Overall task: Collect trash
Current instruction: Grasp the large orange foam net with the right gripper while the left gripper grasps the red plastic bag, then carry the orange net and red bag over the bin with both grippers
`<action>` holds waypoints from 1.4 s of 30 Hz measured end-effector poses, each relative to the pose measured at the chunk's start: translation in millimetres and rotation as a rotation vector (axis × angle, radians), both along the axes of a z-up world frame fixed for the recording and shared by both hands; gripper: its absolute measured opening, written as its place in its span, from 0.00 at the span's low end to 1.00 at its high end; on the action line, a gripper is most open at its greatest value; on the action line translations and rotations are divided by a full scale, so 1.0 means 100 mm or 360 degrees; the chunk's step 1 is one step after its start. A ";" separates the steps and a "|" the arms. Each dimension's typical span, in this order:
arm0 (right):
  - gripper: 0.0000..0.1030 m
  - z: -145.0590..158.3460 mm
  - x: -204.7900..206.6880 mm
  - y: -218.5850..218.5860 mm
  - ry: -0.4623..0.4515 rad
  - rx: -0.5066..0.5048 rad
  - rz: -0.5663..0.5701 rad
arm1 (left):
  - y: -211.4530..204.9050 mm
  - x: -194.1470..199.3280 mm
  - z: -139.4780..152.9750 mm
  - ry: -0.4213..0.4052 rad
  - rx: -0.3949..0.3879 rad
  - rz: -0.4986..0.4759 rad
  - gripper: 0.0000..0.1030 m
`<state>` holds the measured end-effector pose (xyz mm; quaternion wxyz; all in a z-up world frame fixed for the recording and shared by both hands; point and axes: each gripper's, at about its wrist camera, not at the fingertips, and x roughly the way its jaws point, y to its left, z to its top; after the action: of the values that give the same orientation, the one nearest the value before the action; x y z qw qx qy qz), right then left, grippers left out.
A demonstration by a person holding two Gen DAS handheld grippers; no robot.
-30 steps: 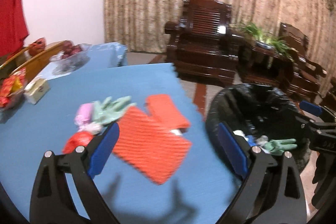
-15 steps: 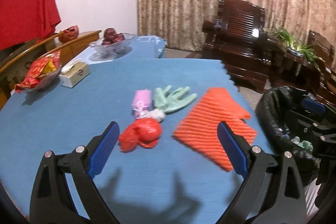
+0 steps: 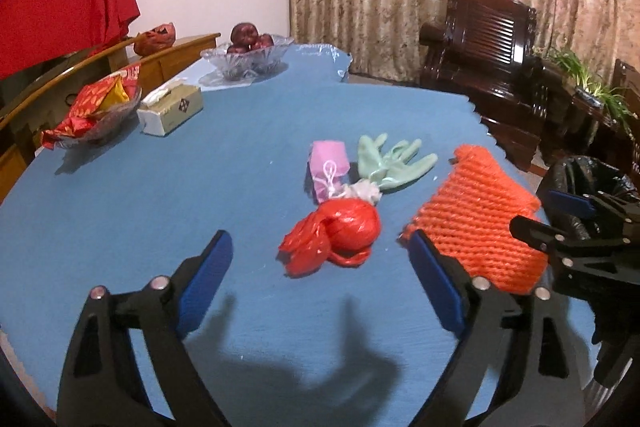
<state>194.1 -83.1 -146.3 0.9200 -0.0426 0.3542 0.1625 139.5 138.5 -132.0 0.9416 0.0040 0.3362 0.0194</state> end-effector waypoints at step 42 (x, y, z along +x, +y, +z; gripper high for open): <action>0.13 0.20 -0.12 0.08 0.0087 0.0119 0.0098 | -0.07 0.30 -0.16 0.0111 -0.0150 -0.0090 0.01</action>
<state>182.4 -75.5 -126.7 0.9055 -0.0145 0.3713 0.2050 169.1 131.5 -148.4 0.9286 -0.0302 0.3691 -0.0231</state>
